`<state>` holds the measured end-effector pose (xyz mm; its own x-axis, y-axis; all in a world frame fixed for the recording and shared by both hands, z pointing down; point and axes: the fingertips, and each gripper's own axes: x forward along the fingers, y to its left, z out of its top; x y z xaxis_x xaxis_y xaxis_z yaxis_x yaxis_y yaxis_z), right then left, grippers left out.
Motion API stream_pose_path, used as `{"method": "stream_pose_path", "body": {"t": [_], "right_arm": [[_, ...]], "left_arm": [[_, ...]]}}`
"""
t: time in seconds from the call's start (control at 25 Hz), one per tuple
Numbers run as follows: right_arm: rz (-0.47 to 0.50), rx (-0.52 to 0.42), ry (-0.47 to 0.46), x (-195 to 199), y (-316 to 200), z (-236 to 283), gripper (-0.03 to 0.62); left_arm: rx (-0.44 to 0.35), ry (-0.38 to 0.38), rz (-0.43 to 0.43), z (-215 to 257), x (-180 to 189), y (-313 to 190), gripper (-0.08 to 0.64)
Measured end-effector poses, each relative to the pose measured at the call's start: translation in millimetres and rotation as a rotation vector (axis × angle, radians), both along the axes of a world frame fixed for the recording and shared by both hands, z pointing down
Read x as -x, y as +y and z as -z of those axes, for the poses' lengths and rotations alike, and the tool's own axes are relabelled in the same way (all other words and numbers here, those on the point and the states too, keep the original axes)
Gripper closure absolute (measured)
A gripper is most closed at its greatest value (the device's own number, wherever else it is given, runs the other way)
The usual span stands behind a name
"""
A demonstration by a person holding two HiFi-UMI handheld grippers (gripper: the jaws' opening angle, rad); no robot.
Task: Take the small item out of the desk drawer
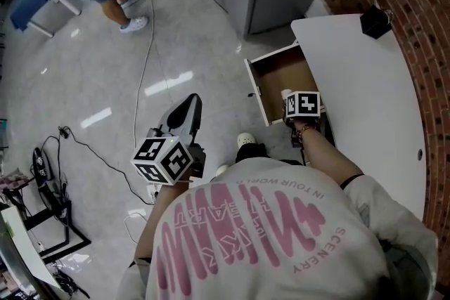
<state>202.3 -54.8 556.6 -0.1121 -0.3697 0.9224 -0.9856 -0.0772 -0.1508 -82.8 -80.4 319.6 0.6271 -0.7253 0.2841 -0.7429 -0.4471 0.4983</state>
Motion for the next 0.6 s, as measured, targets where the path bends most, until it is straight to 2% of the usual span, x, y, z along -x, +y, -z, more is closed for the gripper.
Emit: {"method": "stream_pose_path", "body": {"t": [0.32,0.6], "right_arm": [[-0.006,-0.094,-0.014,-3,-4,34,0.472],[-0.029,-0.163,-0.033,1,-14,67,0.472]], "left_arm": [[-0.076,0.010,-0.030,27,-10,-7,0.554],[-0.094,0.015,-0.047,41,-6,-8,0.554]]}}
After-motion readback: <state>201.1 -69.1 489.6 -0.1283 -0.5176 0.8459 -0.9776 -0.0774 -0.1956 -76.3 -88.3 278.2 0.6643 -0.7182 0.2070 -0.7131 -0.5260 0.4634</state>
